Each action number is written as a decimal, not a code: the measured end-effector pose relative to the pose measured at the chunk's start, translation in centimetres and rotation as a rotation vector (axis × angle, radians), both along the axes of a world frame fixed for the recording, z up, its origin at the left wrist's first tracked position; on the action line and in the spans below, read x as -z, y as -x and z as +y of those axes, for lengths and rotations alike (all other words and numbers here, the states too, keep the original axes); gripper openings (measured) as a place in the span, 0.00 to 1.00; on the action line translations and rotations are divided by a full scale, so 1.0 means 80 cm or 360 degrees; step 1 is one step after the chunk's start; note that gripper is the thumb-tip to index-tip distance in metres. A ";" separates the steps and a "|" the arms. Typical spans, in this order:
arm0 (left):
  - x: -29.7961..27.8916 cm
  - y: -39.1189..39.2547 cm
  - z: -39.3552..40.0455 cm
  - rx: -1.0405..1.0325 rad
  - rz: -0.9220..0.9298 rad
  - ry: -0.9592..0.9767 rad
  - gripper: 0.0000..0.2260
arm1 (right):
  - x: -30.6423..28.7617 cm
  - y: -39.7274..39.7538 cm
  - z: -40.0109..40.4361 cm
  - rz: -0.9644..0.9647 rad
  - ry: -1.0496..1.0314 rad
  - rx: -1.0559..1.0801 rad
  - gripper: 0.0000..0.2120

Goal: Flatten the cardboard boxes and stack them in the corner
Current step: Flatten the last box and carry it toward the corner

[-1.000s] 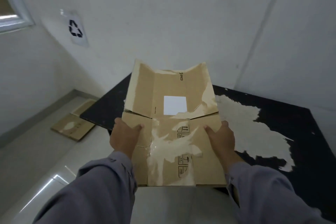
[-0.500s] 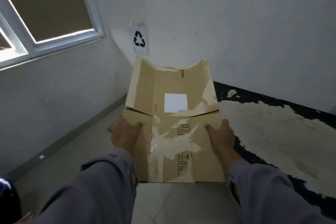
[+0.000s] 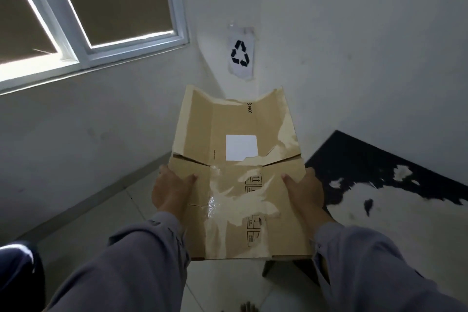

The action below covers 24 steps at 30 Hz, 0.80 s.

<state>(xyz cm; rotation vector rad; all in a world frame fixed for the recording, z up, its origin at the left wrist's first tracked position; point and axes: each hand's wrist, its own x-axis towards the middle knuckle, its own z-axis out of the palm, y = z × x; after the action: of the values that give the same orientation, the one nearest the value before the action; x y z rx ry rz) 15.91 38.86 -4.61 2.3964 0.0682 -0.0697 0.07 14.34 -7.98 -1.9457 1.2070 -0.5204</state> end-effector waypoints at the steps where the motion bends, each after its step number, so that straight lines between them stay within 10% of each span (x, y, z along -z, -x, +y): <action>1: 0.000 -0.023 -0.006 -0.0028 -0.0003 -0.0007 0.32 | -0.001 -0.027 -0.008 0.0012 -0.0003 -0.0030 0.24; 24: -0.001 -0.469 -0.017 -0.0192 -0.0004 -0.0191 0.29 | 0.014 -0.499 -0.022 0.0120 -0.0051 -0.0153 0.27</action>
<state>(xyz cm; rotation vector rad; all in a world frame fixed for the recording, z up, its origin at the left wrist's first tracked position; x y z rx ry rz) 53.40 37.50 -4.55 2.5062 0.2213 -0.0061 39.96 12.61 -9.07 -2.0007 1.1545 -0.3788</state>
